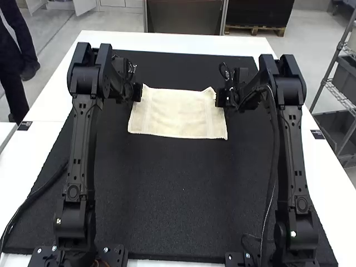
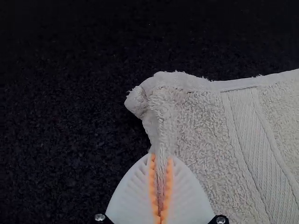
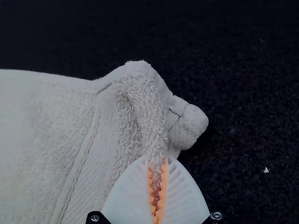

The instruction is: Fold the towel.

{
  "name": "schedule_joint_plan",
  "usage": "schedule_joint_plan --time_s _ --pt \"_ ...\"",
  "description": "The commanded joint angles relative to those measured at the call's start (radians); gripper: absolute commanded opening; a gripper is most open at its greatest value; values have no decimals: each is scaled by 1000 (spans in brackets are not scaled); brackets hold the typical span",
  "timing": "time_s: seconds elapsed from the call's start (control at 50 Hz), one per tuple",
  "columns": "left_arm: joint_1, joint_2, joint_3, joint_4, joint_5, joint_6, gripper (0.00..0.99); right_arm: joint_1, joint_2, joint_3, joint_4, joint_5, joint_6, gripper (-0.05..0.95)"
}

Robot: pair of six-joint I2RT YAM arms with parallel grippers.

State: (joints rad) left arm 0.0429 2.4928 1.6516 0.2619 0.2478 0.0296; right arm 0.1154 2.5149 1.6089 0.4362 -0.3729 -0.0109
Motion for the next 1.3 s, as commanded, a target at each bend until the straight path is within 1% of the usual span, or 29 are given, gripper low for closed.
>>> schedule_joint_plan --time_s 0.0,0.2,0.48,0.64,0.78,1.02,1.28 --pt "15 -5 5 11 16 6 26 -11 -27 16 7 -32 14 -18" --pt "25 -29 -18 23 31 6 26 -19 -51 -6 18 -44 15 -20" --pt "40 -57 -62 46 50 6 26 -31 -90 -55 62 -50 20 -20" --pt "43 -77 -96 69 59 6 26 -37 -102 -73 67 -58 20 -20" --pt "45 -100 -128 96 67 6 26 -49 -114 -93 90 -58 25 -20" --pt "49 -130 -171 111 79 7 26 -63 -142 -118 93 -80 23 -20" --pt "49 -173 -225 134 93 13 26 -72 -182 -161 127 -83 25 -20"
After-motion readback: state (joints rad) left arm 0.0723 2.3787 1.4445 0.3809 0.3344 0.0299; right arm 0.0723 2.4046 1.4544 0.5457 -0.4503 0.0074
